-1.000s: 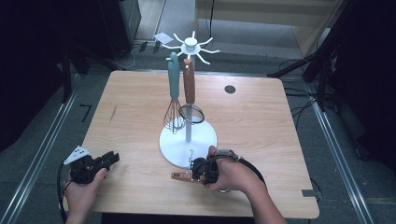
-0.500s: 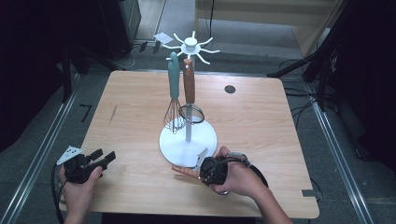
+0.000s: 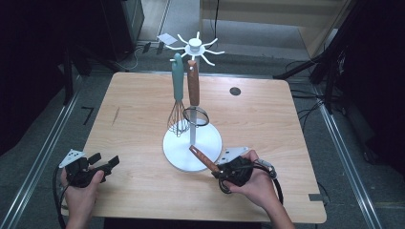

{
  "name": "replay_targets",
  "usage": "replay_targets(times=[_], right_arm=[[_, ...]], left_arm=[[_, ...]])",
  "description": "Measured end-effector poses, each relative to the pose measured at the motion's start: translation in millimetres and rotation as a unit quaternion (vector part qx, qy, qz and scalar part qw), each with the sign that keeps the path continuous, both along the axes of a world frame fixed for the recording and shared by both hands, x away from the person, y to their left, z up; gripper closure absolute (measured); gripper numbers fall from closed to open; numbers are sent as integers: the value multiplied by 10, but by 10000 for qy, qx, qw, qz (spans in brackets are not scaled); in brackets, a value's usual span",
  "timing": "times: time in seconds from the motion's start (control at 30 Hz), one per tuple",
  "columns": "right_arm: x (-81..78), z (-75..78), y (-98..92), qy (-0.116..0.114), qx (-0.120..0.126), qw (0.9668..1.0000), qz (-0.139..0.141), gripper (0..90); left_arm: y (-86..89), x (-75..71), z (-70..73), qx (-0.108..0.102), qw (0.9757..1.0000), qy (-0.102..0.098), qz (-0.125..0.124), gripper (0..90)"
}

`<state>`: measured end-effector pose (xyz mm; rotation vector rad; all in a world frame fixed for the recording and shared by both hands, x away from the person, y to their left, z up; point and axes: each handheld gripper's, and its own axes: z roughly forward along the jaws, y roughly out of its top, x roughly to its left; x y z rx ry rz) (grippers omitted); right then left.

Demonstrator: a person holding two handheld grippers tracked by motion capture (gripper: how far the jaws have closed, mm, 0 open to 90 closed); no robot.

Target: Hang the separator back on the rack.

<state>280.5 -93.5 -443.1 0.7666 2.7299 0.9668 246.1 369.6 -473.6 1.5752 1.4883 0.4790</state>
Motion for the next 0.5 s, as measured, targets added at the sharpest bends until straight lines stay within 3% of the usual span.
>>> replay_targets(times=[0.1,0.27,0.5], right_arm=[[-6,-3,-70,-103,237,9991,-329,712],[-37,22,-157,-396,648,9944,-741,711],[-17,95,-293,-749,1262,9802,-1327,712]], left_arm=[[8,-1,-5,-8,10000,-15,-68,142],[15,11,-20,-51,9999,-8,-88,141],[39,2,-22,28,10000,-55,-45,141]])
